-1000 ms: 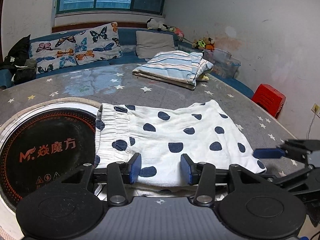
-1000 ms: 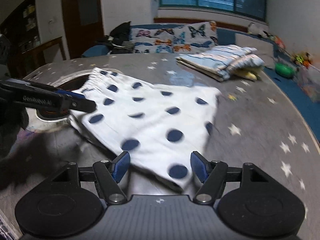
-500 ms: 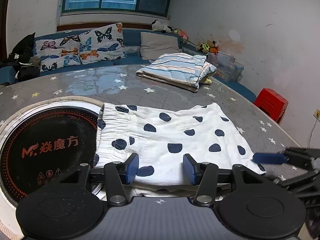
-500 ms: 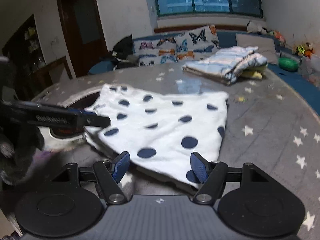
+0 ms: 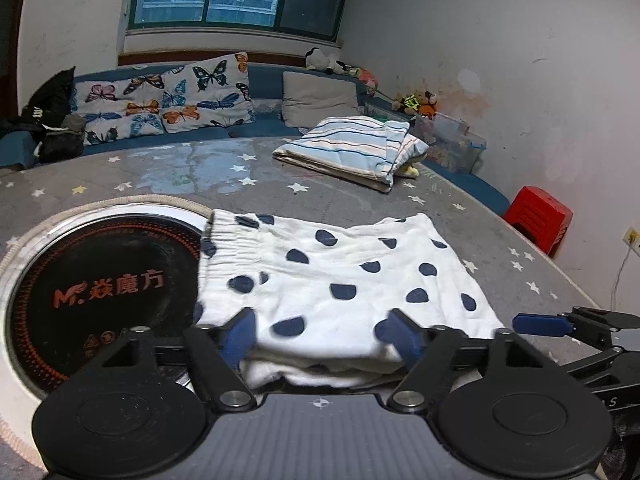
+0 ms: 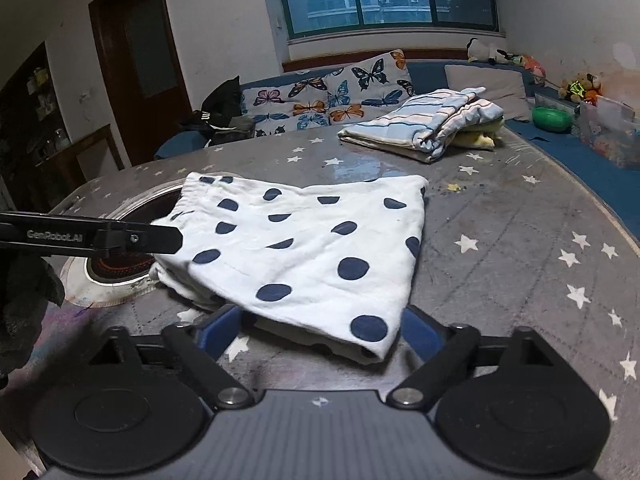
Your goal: Fold clothes
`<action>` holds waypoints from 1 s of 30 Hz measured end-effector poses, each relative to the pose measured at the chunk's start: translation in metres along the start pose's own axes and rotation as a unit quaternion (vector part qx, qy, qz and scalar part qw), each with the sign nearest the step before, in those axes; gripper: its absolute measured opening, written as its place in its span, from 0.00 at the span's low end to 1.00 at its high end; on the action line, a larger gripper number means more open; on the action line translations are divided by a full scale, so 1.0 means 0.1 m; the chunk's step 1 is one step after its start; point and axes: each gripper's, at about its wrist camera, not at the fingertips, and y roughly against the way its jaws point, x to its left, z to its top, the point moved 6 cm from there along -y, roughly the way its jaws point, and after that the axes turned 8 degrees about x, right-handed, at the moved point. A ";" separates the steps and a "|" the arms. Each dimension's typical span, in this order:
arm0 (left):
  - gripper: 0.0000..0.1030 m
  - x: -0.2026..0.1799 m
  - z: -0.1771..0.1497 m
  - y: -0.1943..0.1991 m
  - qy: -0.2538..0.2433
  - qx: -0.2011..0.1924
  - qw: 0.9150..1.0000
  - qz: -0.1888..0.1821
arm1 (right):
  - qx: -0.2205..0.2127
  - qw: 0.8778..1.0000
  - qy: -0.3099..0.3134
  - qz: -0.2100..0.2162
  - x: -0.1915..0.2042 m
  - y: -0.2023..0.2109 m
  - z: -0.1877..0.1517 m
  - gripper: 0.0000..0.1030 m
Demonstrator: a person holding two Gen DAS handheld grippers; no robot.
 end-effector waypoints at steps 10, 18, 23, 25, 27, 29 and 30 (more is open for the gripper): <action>1.00 0.06 -0.12 0.14 0.004 -0.006 1.000 0.005 | -0.014 1.000 -0.015 -0.019 0.10 0.08 -0.04 1.00; 1.00 0.06 -0.22 0.25 -0.001 -0.009 1.000 0.008 | -0.019 0.998 -0.043 -0.028 0.12 0.14 -0.09 1.00; 1.00 0.07 -0.30 0.30 -0.002 -0.005 1.000 0.006 | -0.013 0.998 -0.048 -0.034 0.17 0.14 -0.13 1.00; 1.00 0.08 -0.32 0.31 -0.002 -0.003 1.000 0.005 | -0.013 0.998 -0.044 -0.042 0.20 0.13 -0.15 1.00; 1.00 0.08 -0.36 0.32 -0.001 -0.002 1.000 0.004 | -0.014 0.998 -0.042 -0.050 0.24 0.13 -0.16 1.00; 1.00 0.08 -0.38 0.34 -0.001 -0.001 1.000 0.003 | -0.018 0.997 -0.049 -0.050 0.26 0.13 -0.16 1.00; 1.00 0.08 -0.39 0.35 -0.001 0.000 1.000 0.004 | -0.021 0.997 -0.053 -0.048 0.27 0.14 -0.16 1.00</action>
